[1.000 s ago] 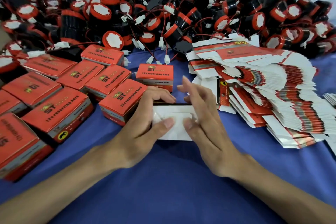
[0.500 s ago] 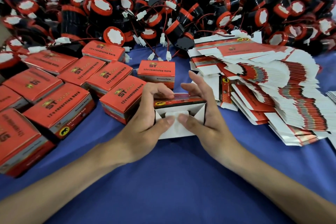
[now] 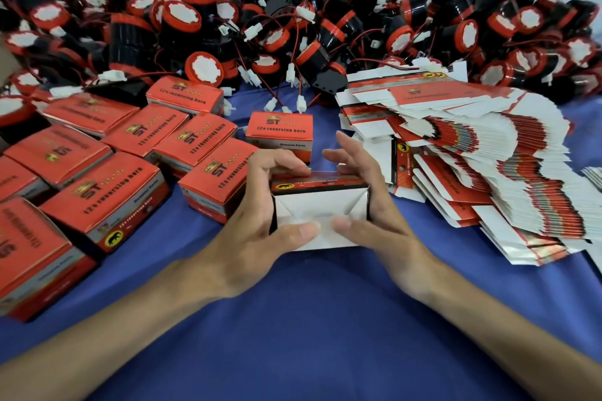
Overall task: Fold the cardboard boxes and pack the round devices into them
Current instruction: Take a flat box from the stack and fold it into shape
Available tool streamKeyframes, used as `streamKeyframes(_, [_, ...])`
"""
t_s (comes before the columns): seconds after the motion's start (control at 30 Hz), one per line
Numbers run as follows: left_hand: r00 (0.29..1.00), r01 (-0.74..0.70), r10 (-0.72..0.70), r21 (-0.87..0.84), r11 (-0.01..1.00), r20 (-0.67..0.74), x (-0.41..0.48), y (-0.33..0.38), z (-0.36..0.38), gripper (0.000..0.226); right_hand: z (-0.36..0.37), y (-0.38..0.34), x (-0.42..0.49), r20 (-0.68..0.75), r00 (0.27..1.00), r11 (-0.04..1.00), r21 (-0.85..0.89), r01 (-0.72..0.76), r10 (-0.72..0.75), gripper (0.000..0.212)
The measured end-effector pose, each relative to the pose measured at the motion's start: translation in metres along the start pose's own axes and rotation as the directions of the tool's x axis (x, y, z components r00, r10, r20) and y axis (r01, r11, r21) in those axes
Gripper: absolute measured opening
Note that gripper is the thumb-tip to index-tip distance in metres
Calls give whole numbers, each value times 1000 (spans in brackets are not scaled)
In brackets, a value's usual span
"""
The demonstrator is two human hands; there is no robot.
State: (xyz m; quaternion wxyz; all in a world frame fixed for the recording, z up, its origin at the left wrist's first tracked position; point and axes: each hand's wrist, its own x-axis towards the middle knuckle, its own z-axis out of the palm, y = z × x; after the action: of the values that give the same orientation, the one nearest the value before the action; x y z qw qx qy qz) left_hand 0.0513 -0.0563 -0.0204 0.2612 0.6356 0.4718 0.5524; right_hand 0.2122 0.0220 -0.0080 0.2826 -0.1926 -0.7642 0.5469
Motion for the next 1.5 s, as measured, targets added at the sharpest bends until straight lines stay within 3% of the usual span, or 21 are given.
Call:
streamKeyframes(0.17, [999,45,-46,-104,994,-1,2,4,-3,56,-9,1,1,123,992,974,218,-58,31,76])
streamKeyframes(0.23, [996,89,-89,-147,985,6,5,4,-7,61,-11,2,0,171,985,975,213,-67,31,70])
streamKeyframes(0.37, [987,133,-127,-55,990,99,7,1,-18,87,-6,5,-2,137,990,999,33,34,-38,59])
streamKeyframes(0.47, [979,91,-107,100,991,174,6,2,-15,101,2,2,-3,-25,977,964,-168,206,-213,44])
streamKeyframes(0.57, [987,5,-36,195,981,155,5,2,-6,94,3,-1,0,-162,918,913,-258,314,-362,43])
streamKeyframes(0.67, [993,119,-117,-75,990,23,7,8,-3,83,2,-2,2,-250,826,830,-402,386,-505,50])
streamKeyframes(0.73, [982,185,-185,-265,946,25,9,9,-4,84,3,-2,3,-270,794,802,-445,399,-545,49])
streamKeyframes(0.9, [963,263,-265,-419,869,55,12,8,-9,89,5,2,2,-218,878,871,-360,334,-427,65])
streamKeyframes(1.0, [960,269,-276,-452,850,53,12,5,-11,95,3,6,3,-152,946,936,-254,243,-287,73])
streamKeyframes(1.1, [965,252,-256,-457,853,55,12,3,-13,99,-2,12,6,-76,972,945,-260,198,-224,75])
streamKeyframes(1.2, [987,137,-156,-326,936,-32,11,7,-11,94,-6,16,10,-78,990,947,-308,91,-120,79])
streamKeyframes(1.27, [986,-8,4,-27,1000,-169,6,6,-5,91,-8,15,11,-132,989,955,-295,26,-68,81])
streamKeyframes(1.3, [972,-59,96,169,984,-215,4,5,0,87,-8,13,9,-141,988,968,-247,33,-70,82])
streamKeyframes(1.4, [923,-127,330,653,747,-198,3,4,6,83,-3,4,-2,-21,990,989,-58,138,-139,75])
streamKeyframes(1.47, [894,-272,448,771,576,-20,8,1,6,78,7,0,-6,23,988,986,-64,153,-151,80])
streamKeyframes(1.5, [888,-349,454,755,555,76,9,-1,7,76,13,-1,-7,-5,990,984,-114,138,-139,84])
